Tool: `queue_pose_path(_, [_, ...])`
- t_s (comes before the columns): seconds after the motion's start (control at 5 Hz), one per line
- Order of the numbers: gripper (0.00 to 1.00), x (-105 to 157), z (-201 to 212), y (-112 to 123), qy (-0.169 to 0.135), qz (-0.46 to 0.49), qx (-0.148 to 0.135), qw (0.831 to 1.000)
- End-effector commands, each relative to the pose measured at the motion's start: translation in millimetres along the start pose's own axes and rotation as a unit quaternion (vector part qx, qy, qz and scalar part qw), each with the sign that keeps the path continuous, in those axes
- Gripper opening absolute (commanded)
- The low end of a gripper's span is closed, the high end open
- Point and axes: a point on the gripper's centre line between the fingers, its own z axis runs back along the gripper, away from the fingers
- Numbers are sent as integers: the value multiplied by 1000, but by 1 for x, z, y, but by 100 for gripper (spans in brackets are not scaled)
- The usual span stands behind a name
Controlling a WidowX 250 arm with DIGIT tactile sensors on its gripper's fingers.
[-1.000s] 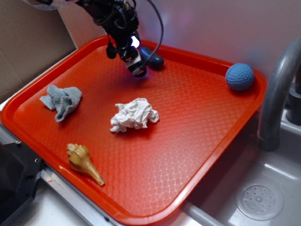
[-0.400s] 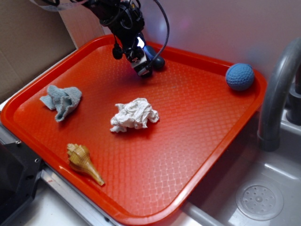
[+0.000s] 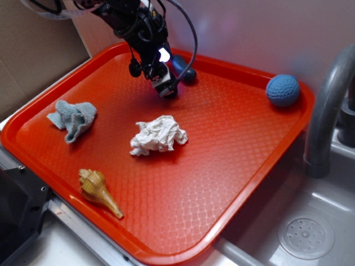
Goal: Grab the plastic pickle.
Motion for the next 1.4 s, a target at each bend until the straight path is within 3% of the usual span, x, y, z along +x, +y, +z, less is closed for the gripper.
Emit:
queue_pose_path(0.0, [100,9,8,-7,-23,-33,17,999])
queue_pose_path(0.4, [100,9,11,-30,-14,-62,11,998])
queue_pose_path(0.6, [100,9,15,-17,-47,89,7,995])
queue_pose_path(0.8, [100,5,32,-1,-45,243,-13,969])
queue_pose_path(1.0, [100,-1,46,14,-59,397,-45,915])
queue_pose_path(1.2, [100,5,36,19,-51,490,-28,870])
